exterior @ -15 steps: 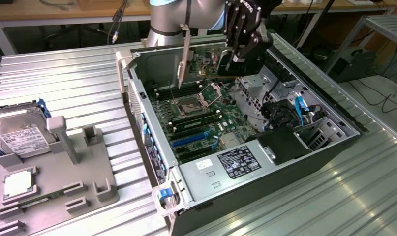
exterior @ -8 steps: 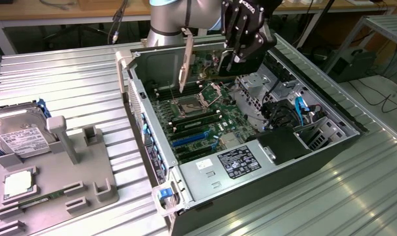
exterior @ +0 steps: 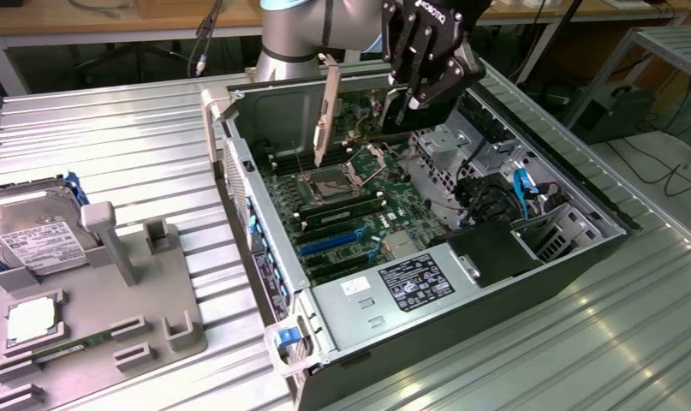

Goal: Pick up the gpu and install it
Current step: 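Insert the gpu into the slot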

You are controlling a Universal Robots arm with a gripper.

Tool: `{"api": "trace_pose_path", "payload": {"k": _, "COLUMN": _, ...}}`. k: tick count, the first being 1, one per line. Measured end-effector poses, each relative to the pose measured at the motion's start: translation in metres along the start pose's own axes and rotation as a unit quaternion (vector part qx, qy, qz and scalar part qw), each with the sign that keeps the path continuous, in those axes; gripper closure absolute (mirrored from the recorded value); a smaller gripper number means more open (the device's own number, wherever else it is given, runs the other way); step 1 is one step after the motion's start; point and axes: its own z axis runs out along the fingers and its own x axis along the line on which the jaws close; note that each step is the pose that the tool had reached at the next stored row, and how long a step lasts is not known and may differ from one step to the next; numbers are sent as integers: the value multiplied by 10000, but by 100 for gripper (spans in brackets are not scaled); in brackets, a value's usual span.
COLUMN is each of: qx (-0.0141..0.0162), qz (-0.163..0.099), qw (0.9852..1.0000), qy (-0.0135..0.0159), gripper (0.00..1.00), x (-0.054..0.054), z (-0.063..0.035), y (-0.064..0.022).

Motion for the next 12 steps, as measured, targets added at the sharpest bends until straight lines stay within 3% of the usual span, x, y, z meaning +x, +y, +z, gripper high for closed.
{"api": "trace_pose_path", "payload": {"k": 12, "qx": 0, "qz": 0, "qw": 10000, "qy": 0, "gripper": 72, "x": 7, "z": 0, "y": 1}}
